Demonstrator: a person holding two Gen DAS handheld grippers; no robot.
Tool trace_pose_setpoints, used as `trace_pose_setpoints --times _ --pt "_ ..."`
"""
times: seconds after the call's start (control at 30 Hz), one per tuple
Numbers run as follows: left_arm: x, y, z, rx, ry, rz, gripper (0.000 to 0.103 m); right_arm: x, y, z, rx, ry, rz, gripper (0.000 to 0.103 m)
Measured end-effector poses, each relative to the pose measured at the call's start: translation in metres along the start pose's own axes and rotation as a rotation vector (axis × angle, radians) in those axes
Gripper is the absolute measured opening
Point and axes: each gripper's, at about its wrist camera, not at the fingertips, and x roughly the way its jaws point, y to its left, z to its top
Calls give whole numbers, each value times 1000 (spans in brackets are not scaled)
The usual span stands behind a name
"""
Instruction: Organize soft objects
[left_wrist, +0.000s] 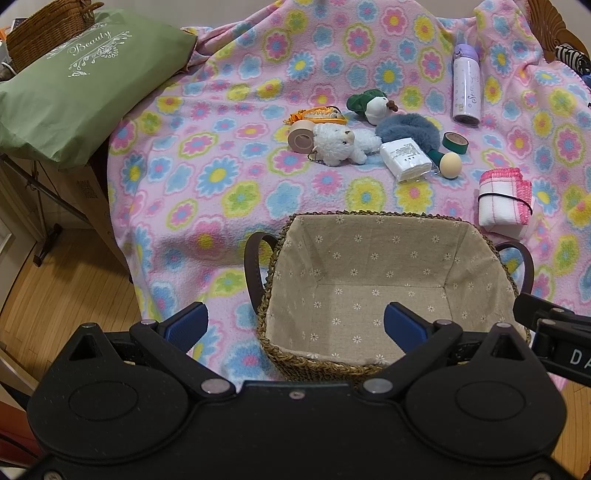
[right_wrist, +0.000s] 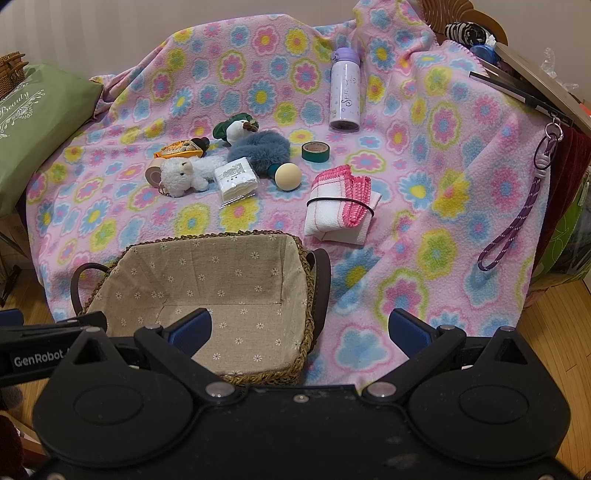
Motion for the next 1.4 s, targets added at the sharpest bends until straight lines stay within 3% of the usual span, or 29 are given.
trace_pose_setpoints --times 0.47,0.8,0.97,1.1,1.4 --pt "1 0 -2 -2 1 -21 98 -1 1 0 -6 -9 -2 102" --pt "7 1 25 -20 -56 -48 97 13 -10 24 -6 -69 -25 102" --pt "20 0 43 -20 -32 -67 91 33 -15 43 5 -62 -34 102" --pt "34 -1 54 -22 -4 -83 91 55 -21 59 40 -32 -16 102" --pt "66 -4 73 -10 52 -63 91 120 -34 92 85 61 -73 102"
